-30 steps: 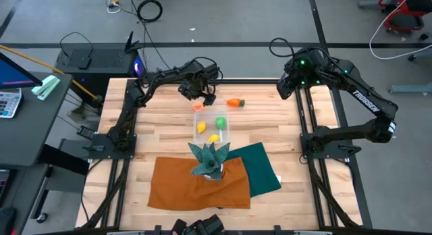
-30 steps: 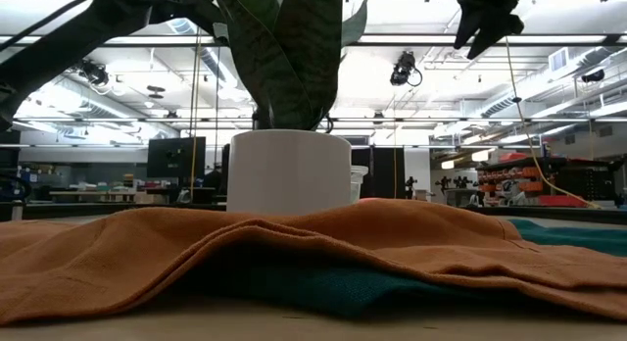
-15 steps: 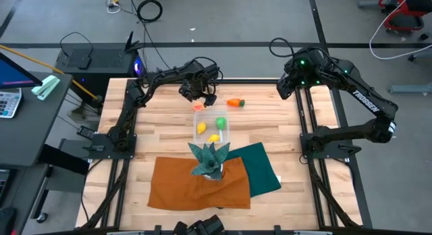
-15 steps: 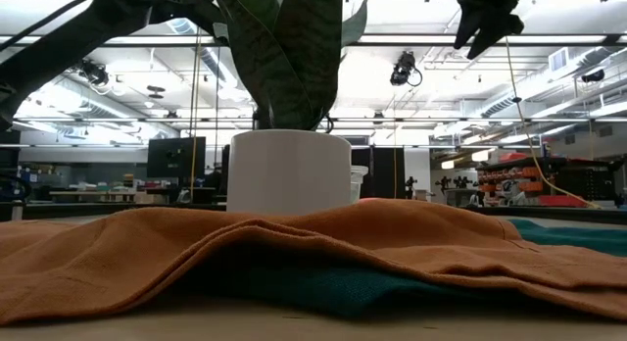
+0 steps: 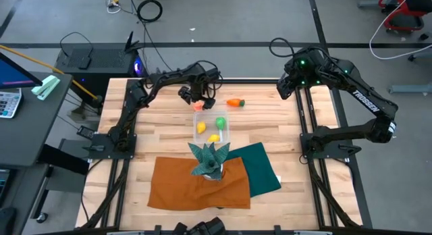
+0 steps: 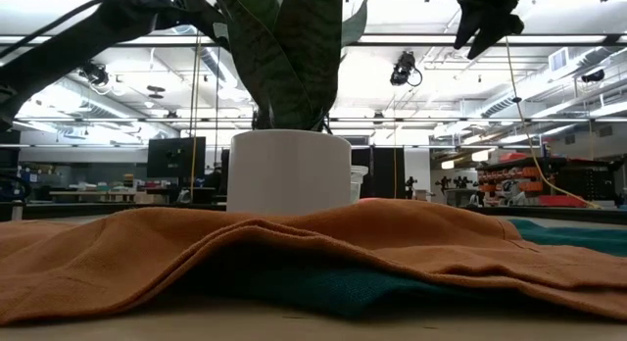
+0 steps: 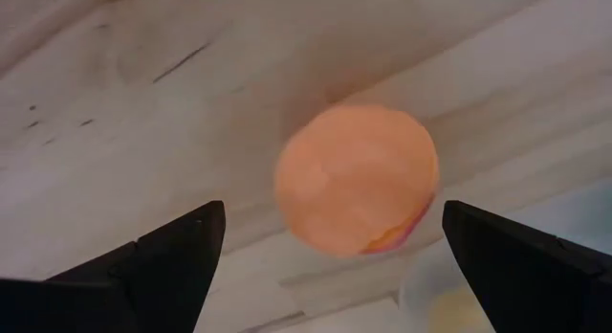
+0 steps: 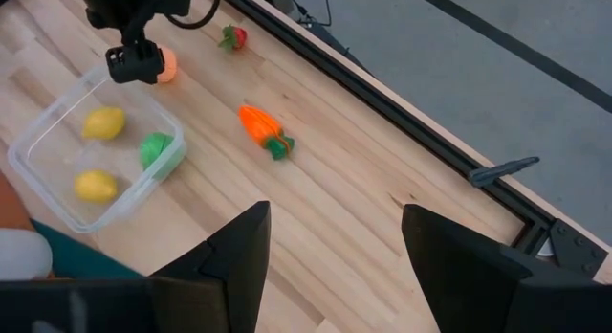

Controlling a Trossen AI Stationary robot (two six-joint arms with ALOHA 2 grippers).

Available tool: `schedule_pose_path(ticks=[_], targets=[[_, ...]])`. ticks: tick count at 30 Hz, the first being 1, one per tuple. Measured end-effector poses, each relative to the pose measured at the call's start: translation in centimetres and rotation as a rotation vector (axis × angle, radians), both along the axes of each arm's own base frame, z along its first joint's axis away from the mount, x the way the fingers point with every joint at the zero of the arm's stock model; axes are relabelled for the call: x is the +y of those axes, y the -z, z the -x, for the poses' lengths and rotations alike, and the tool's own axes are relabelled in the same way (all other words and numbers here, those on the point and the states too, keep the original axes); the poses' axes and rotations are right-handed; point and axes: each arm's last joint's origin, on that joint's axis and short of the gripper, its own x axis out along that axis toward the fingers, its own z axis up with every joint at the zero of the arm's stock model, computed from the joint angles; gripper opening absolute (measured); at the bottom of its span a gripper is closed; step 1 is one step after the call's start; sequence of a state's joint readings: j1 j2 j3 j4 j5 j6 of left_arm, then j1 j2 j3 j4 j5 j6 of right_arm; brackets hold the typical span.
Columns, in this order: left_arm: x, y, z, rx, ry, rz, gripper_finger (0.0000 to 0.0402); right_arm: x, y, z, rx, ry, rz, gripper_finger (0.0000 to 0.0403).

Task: Pick and placing Produce into tupperware
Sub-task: Put the orange peach into the transparent bin

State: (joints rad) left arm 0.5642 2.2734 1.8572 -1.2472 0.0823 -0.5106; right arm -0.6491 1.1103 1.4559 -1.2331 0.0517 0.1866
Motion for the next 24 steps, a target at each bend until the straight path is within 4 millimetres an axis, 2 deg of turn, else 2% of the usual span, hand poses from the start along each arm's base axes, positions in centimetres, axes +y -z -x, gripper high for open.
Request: schedule_pose_path(ticks=[16,24], targets=[[0.03,0.78,-0.69,-0.034,0.059,-0.016,0.0397,0.00,0.00,0.00,0.000,0.001,0.000,0.0204],[0.12,0.79,-0.83,-0.048,0.061,-0.025,0.0370,-0.01,0.00,0.00,-0.001,0.001,0.000,0.0204]])
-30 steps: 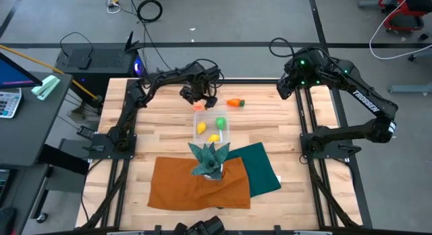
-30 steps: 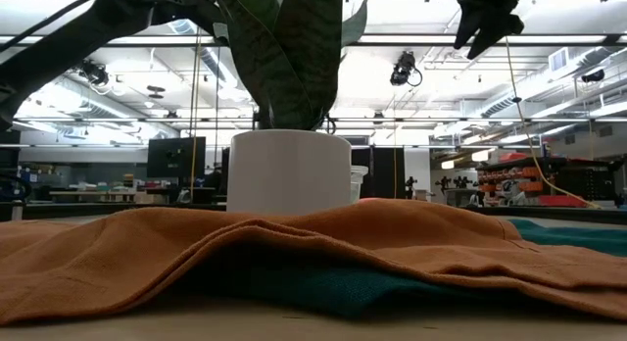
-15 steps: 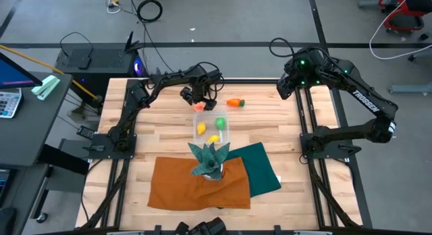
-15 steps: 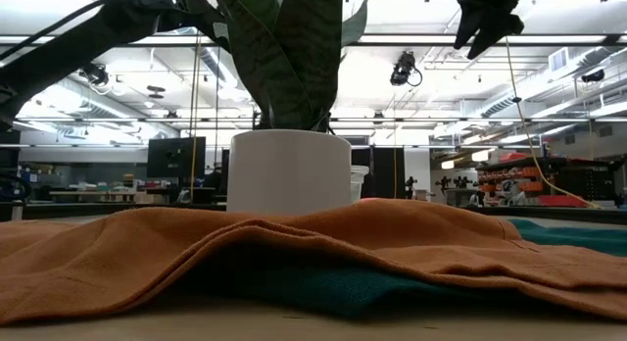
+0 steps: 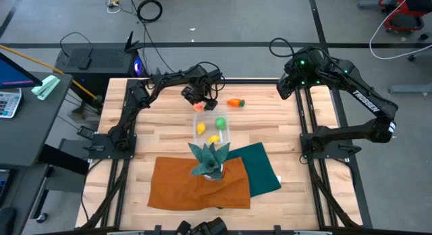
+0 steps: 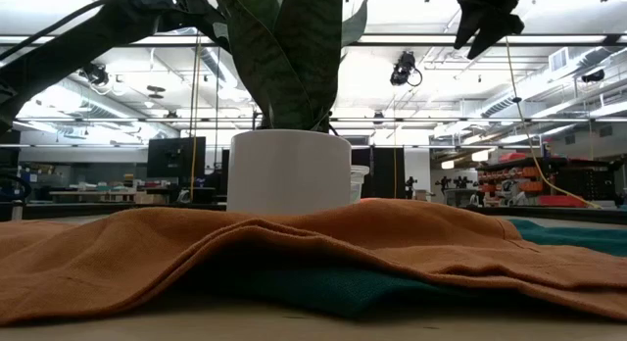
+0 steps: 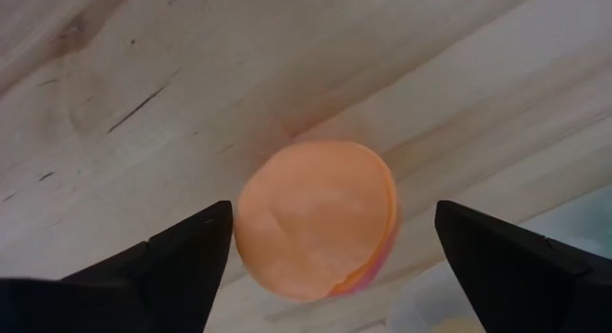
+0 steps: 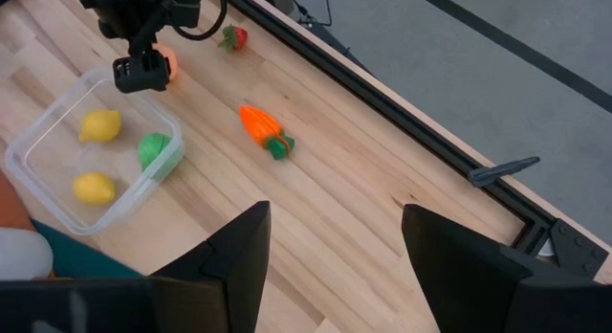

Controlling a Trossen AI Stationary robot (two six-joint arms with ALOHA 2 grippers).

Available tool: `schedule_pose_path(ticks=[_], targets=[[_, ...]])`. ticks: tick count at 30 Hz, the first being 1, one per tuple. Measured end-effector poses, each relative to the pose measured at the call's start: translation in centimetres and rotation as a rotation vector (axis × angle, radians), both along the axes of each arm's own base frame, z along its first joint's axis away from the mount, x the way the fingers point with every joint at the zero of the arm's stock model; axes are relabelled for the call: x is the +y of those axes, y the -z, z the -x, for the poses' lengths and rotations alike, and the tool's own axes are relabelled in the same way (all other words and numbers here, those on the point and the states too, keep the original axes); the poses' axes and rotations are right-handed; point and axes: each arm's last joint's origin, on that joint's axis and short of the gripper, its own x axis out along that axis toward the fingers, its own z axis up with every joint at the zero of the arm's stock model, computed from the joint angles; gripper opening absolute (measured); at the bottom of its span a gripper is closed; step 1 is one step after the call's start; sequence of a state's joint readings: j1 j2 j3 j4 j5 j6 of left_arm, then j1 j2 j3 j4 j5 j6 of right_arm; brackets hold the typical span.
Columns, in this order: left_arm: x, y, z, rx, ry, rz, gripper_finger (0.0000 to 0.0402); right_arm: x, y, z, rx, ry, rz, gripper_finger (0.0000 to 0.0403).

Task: Pick and placing Produce into tupperware
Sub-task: Put the orange peach into the transparent bin

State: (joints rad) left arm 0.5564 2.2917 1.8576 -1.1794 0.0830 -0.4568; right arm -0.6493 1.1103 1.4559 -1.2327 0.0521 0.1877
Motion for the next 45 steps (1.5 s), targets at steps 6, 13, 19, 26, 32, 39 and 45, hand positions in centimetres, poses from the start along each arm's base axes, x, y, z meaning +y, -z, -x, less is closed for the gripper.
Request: schedule_pose_path(ticks=[6,13,19,26,32,39,45], targets=[[0.0,0.0,0.0,-0.002,0.000,-0.001,0.0335,0.0,0.0,0.0,0.000,0.000,0.000,0.0204],[0.0,0.0,0.0,-0.007,0.035,-0.002,0.0291,0.0,0.0,0.0,0.000,0.000,0.000,0.0204],[0.0,0.0,0.0,-0.008,0.035,-0.002,0.0258,0.0,0.0,0.0,0.000,0.000,0.000,0.0204],[0.0,0.0,-0.1,-0.011,0.050,-0.003,0.0245,0.0,0.0,0.0,-0.001,0.000,0.000,0.0204],[0.0,-0.1,0.0,-0.010,0.073,-0.002,0.0244,0.0,0.0,0.0,-0.001,0.000,-0.001,0.0204],[0.6,-1.4,0.3,-0.014,0.094,-0.004,0.0238,0.0,0.0,0.0,-0.001,0.000,-0.001,0.0204],[1.3,-4.2,-0.1,-0.052,0.095,-0.031,0.0238,0.0,0.0,0.0,-0.001,0.000,-0.001,0.0204]])
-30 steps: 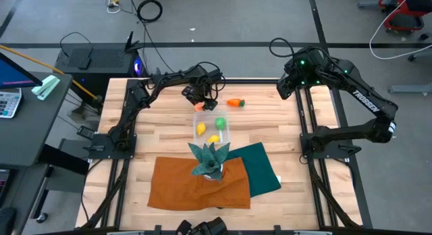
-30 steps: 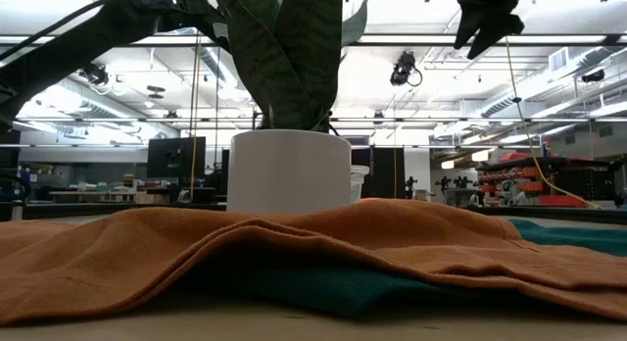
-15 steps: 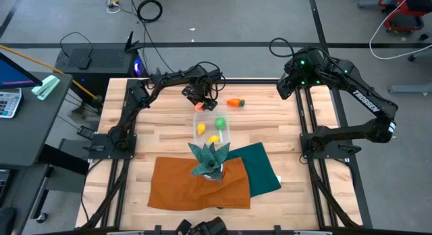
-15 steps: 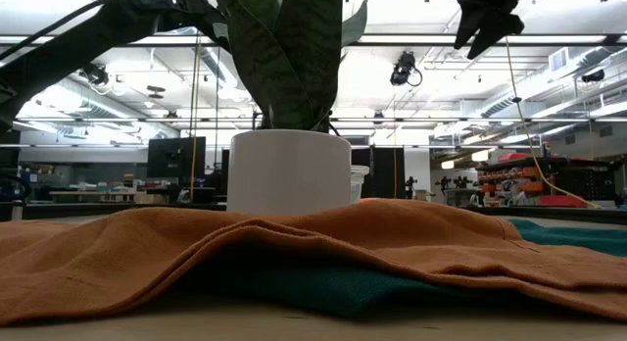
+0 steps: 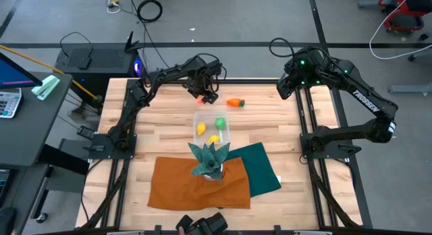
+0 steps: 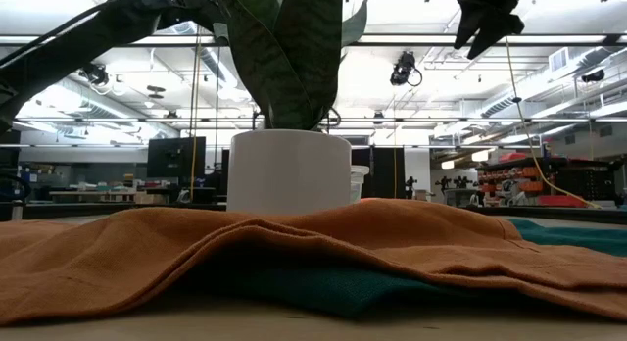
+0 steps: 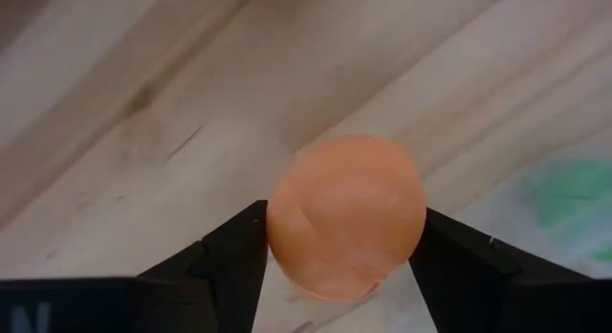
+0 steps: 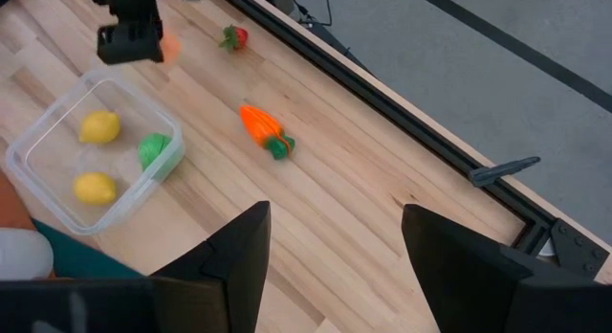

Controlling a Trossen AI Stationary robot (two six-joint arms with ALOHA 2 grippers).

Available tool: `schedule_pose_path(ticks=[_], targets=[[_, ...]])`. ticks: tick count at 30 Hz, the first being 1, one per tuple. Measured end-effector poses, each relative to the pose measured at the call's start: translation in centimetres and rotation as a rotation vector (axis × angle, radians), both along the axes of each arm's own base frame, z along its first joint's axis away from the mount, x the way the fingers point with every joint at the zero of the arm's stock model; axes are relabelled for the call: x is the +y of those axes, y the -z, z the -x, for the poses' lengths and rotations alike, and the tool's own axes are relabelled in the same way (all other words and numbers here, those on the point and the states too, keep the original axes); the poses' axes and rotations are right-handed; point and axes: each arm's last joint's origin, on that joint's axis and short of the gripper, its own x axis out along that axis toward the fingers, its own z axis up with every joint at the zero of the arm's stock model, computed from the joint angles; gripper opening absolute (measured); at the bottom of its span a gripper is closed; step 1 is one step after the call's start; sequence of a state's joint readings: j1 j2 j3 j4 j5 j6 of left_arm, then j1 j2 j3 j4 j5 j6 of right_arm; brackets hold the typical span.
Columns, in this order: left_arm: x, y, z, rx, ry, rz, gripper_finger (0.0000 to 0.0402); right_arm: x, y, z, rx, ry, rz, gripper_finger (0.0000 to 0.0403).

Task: Pick and placing Produce into tupperware
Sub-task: Put the orange peach into the transparent bin

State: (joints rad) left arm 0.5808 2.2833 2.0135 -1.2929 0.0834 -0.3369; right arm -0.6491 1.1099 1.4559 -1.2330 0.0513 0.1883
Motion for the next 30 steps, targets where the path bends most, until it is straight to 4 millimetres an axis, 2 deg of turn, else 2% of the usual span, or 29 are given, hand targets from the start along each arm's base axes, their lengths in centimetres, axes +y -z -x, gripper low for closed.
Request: schedule_pose_path(ticks=[7,14,24,30], targets=[[-0.8,-4.3,-0.5,-0.026,0.063,-0.003,0.0235,0.0,0.0,0.0,0.001,-0.002,0.001,0.0204],[-4.2,-7.4,-1.7,-0.051,0.162,0.030,0.0232,0.0,0.0,0.0,0.003,-0.005,0.003,0.0204],[-12.2,-7.6,-4.9,-0.065,0.403,0.031,0.0230,0.0,0.0,0.0,0.005,-0.009,0.006,0.0204],[-15.0,-7.6,-5.8,-0.047,0.536,-0.074,0.0223,0.0,0.0,0.0,0.007,-0.013,0.008,0.0204]])
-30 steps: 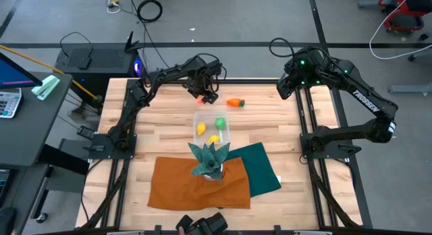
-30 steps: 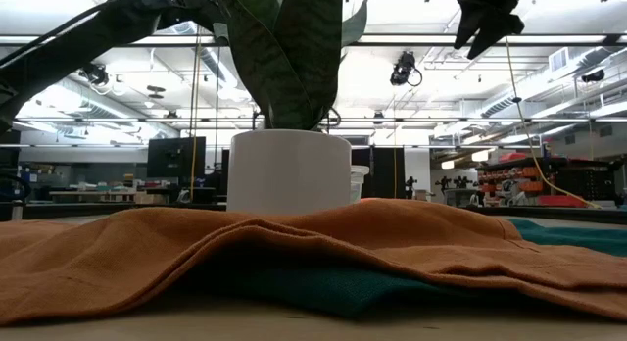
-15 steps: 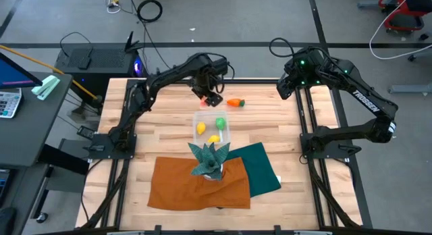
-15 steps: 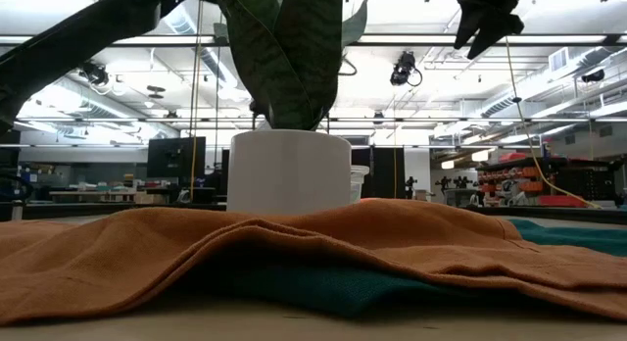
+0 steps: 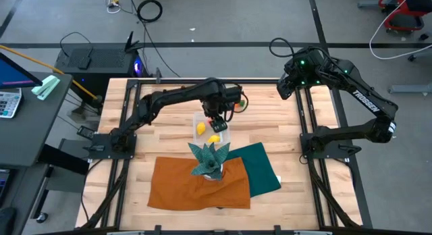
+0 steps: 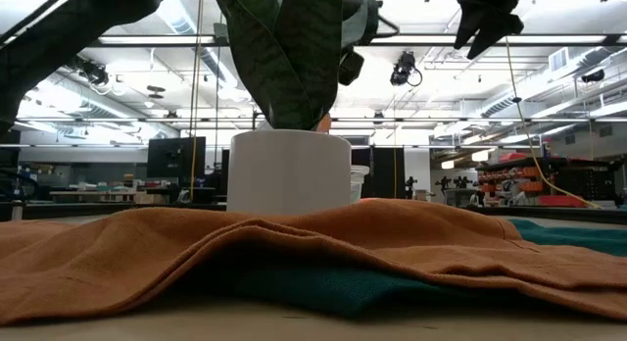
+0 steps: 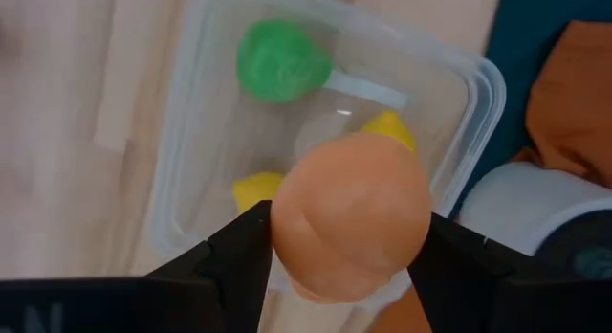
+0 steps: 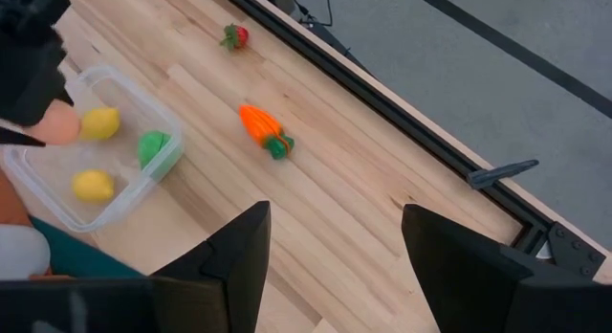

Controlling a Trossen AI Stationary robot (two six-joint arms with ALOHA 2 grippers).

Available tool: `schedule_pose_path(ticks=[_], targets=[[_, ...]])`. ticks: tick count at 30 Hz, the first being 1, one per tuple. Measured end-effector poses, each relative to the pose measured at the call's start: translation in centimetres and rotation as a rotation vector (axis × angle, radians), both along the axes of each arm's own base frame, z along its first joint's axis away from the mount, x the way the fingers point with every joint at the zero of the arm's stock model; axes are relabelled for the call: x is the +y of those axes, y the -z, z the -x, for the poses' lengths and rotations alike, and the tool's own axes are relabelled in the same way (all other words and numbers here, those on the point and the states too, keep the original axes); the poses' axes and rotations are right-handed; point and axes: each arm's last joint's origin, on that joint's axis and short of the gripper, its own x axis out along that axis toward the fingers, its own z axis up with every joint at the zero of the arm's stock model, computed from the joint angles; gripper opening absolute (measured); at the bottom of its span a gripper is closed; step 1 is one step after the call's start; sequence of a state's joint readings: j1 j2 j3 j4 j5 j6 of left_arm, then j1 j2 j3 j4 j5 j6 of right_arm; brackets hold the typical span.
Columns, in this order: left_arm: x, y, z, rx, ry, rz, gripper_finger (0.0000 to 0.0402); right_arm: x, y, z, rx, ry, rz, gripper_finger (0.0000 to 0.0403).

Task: Pick and placing Produce into tupperware
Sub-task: Put the orange peach into the transparent bin

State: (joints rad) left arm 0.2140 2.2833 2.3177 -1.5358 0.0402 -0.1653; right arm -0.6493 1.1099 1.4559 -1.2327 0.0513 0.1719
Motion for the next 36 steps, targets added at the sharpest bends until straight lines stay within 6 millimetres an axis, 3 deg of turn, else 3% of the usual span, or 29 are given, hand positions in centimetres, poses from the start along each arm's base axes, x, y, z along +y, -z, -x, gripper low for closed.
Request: schedule_pose_path(ticks=[6,18,30,36], targets=[[-1.1,0.3,-1.1,-0.063,0.051,-0.033,0.0223,0.0,0.0,0.0,0.004,-0.007,0.004,0.0204],[0.6,0.3,-0.9,-0.076,-0.049,-0.033,0.0209,0.0,0.0,0.0,0.007,-0.011,0.007,0.0204],[0.4,0.4,-0.7,-0.051,-0.095,-0.023,0.0209,0.0,0.0,0.0,0.007,-0.011,0.007,0.0204],[0.6,3.0,-1.4,0.035,-0.073,-0.010,0.0211,0.0,0.0,0.0,0.007,-0.011,0.007,0.0204]])
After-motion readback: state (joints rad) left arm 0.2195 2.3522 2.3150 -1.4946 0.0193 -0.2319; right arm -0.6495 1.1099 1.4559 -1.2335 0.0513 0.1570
